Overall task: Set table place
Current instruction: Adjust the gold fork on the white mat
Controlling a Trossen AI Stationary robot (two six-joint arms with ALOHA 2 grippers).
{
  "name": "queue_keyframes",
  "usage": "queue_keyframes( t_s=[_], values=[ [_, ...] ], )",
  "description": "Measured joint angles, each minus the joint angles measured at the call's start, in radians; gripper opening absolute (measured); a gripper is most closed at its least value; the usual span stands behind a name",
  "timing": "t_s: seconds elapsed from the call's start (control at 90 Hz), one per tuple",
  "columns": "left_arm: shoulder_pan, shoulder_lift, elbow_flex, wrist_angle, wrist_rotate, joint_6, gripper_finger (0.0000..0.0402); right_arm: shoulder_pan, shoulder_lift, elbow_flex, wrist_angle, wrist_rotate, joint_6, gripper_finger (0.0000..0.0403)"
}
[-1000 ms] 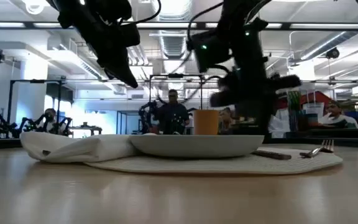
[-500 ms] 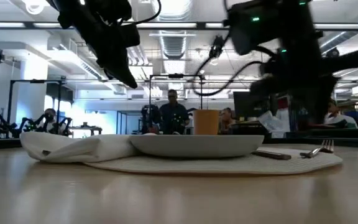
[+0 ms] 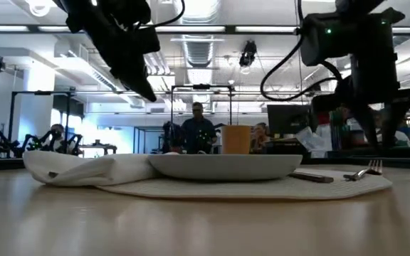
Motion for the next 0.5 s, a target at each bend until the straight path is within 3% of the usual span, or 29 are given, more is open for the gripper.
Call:
queue_keyframes(
  t_s=[0.278, 0.378, 0.5],
  values=[
    [0.002, 0.0, 0.0, 0.001, 0.0, 0.004, 0.0, -0.032, -0.004, -0.005, 0.004, 0.002, 0.078, 0.0249],
    [0.002, 0.0, 0.0, 0.002, 0.0, 0.004, 0.0, -0.052, 0.027, -0.005, 0.046, 0.009, 0.076, 0.0282],
    [0.003, 0.0, 0.0, 0.001, 0.0, 0.008, 0.0, -0.08, 0.082, -0.007, 0.063, 0.004, 0.077, 0.0291]
  ],
)
